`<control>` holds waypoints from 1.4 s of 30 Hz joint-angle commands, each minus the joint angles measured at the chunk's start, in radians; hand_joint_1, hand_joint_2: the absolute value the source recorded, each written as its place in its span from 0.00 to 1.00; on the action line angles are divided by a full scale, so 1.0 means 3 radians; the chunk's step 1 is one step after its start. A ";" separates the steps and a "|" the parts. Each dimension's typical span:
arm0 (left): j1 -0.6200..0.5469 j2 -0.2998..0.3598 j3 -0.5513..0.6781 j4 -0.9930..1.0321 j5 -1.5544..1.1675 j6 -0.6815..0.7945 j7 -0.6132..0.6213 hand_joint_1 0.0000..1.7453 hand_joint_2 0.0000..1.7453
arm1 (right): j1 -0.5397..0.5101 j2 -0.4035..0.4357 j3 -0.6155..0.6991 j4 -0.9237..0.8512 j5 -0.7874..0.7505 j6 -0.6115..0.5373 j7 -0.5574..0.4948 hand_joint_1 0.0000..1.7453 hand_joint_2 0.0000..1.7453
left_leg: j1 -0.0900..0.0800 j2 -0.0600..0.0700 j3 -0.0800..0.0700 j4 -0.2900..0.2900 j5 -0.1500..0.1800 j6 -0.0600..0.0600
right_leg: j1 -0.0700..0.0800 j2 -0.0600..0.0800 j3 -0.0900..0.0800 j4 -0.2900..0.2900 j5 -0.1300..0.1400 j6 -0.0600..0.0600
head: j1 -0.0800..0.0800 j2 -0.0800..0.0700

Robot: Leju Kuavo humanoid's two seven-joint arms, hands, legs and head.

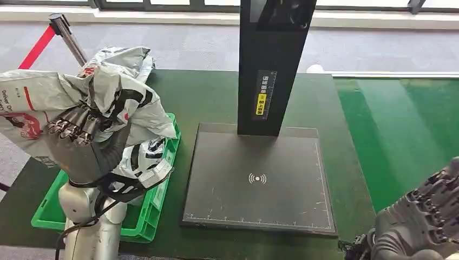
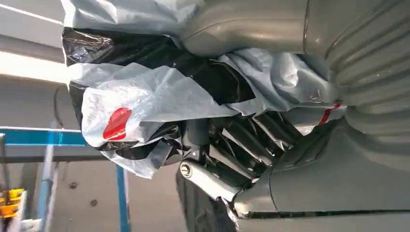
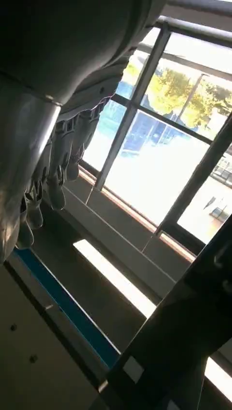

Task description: Moved the parcel from conveyor to table for the left to box.

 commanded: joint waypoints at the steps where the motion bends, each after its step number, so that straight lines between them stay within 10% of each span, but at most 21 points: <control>1: -0.0161 0.0205 0.0177 0.0649 -0.0298 -0.0005 0.0531 1.00 1.00 | 0.0041 0.0050 -0.0149 0.0018 0.0023 -0.0013 -0.0014 0.00 0.00 | 0.0001 0.0004 0.0002 -0.0008 0.0006 0.0002 | 0.0002 -0.0009 0.0004 -0.0009 0.0006 -0.0004 | 0.0000 0.0000; 7: -0.0456 0.0402 0.0031 0.1627 -0.0397 -0.0230 0.0886 1.00 1.00 | 0.0010 -0.0019 -0.0085 0.0041 0.0038 -0.0013 0.0046 0.00 0.00 | -0.0001 -0.0007 0.0003 -0.0009 0.0009 -0.0001 | 0.0002 -0.0016 0.0005 -0.0008 0.0005 -0.0004 | 0.0001 0.0000; 13: -0.1389 0.0579 0.0334 0.4210 0.0176 -0.0775 0.1033 1.00 1.00 | -0.0334 -0.0170 0.0134 0.0299 0.0127 0.0000 0.0347 0.00 0.00 | 0.0000 -0.0013 0.0003 -0.0017 0.0027 -0.0002 | 0.0006 -0.0026 0.0008 -0.0018 0.0020 -0.0007 | 0.0001 0.0000; 22: -0.1430 0.0610 0.0530 0.4543 0.0361 -0.1033 0.1127 1.00 1.00 | -0.0391 -0.0171 0.0164 0.0362 0.0129 0.0073 0.0398 0.00 0.00 | 0.0001 0.0006 0.0004 -0.0004 0.0015 -0.0011 | 0.0007 0.0001 0.0000 -0.0001 0.0016 -0.0013 | 0.0001 0.0000; 23: -0.1429 0.0624 0.0566 0.4571 0.0367 -0.1078 0.1217 0.12 1.00 | -0.0414 -0.0165 0.0171 0.0376 0.0131 0.0096 0.0406 0.00 0.00 | 0.0001 0.0007 0.0004 -0.0007 0.0016 -0.0011 | 0.0008 -0.0001 0.0001 -0.0004 0.0017 -0.0014 | 0.0001 0.0000; 28: -0.1460 0.0753 0.0690 0.4772 0.0231 -0.1186 0.1701 0.00 1.00 | -0.0528 -0.0124 0.0182 0.0447 0.0156 0.0221 0.0486 0.00 0.00 | -0.0001 0.0015 0.0002 -0.0010 0.0017 -0.0011 | 0.0006 0.0009 -0.0002 -0.0003 0.0020 -0.0015 | 0.0001 0.0000; 29: -0.1459 0.0760 0.0720 0.4780 0.0228 -0.1176 0.1714 0.00 0.00 | -0.0534 -0.0118 0.0183 0.0458 0.0164 0.0231 0.0493 0.00 0.00 | -0.0001 0.0012 0.0004 -0.0008 0.0016 -0.0011 | 0.0005 0.0008 0.0000 0.0000 0.0017 -0.0015 | 0.0001 0.0000; 42: -0.1405 0.0784 0.0749 0.4909 0.0080 -0.1769 0.1911 0.00 0.00 | -0.0573 -0.0068 0.0246 0.0550 0.0232 0.0336 0.0547 0.00 0.00 | 0.0001 0.0023 0.0013 -0.0021 0.0024 -0.0018 | 0.0008 0.0013 0.0000 -0.0003 0.0025 -0.0019 | 0.0001 0.0000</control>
